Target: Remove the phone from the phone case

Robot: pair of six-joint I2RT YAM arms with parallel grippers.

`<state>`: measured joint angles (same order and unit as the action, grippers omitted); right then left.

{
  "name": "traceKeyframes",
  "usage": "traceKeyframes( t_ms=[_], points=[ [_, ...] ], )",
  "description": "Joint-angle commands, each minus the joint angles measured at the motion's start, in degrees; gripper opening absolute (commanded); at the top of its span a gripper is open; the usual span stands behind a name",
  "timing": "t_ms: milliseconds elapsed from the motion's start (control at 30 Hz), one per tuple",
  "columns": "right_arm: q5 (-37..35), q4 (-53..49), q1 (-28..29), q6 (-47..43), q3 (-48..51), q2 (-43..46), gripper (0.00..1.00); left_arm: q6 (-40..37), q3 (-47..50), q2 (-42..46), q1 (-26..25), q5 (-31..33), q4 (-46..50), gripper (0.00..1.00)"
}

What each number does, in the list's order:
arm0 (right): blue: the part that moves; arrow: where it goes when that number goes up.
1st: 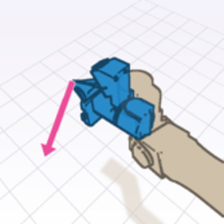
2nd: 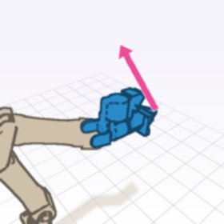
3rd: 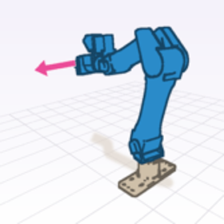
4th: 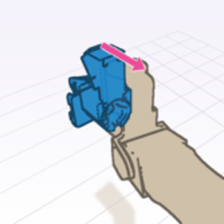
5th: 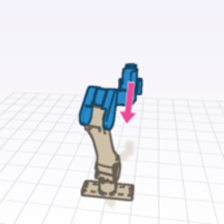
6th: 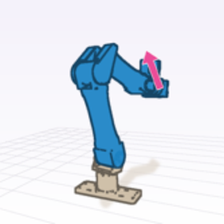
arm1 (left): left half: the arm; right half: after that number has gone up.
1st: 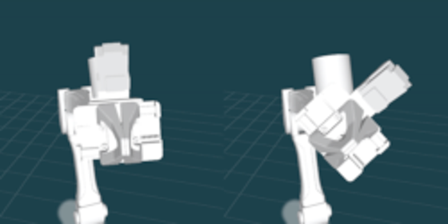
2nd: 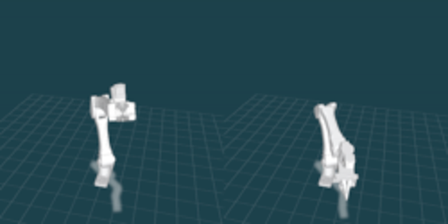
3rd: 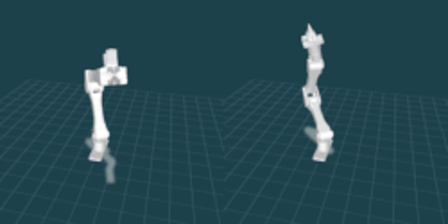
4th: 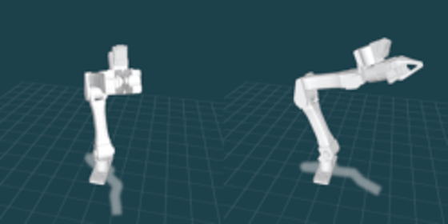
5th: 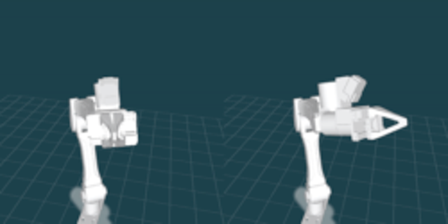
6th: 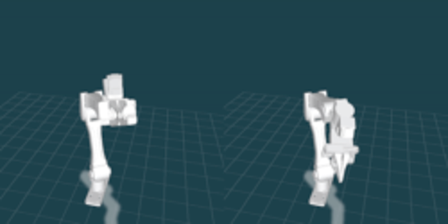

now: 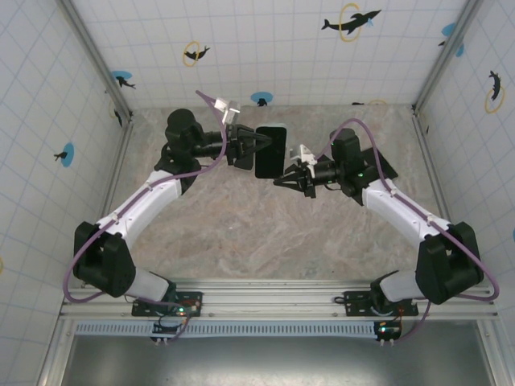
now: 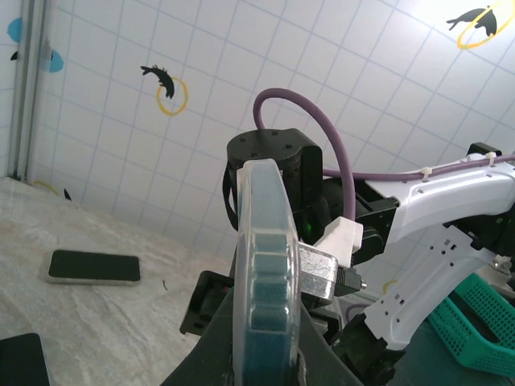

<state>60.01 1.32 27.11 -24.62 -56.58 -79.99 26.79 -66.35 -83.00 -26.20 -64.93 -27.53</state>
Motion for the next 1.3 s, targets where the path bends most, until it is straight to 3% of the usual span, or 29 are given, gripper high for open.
traceKeyframes(
  t_ms=[0,333,500,833,933,1067,1267],
  points=[
    [-3.56,6.24,-0.13,0.31,-3.45,-0.54,0.1,3.17,0.81,1.53,-1.87,-1.1,-1.11,0.0],
    [-20.02,12.87,-1.5,-0.51,-3.65,0.09,0.08,10.06,6.38,3.74,-6.22,1.38,-4.6,0.0],
    [-23.63,17.06,-2.64,0.31,-3.78,-0.31,0.07,11.91,6.82,4.63,-6.67,0.9,-4.51,0.0],
    [-19.62,18.77,-3.82,3.62,-5.81,-2.19,0.07,11.53,4.83,2.9,-7.2,-2.83,-3.51,0.0],
    [-17.63,17.93,-4.16,4.15,-5.45,-1.87,0.07,7.11,3.78,3.14,-6.6,0.94,0.96,0.0],
    [-14.27,19.14,-5.4,8.07,-1.39,-0.04,0.11,8.41,4.52,3.45,-4.95,6.21,-4.95,0.0],
    [-8.17,10.25,-5.54,5.33,4.62,5.1,0.35,-0.03,0.89,3.48,-3.71,8.26,-3.09,0.0]
  ],
)
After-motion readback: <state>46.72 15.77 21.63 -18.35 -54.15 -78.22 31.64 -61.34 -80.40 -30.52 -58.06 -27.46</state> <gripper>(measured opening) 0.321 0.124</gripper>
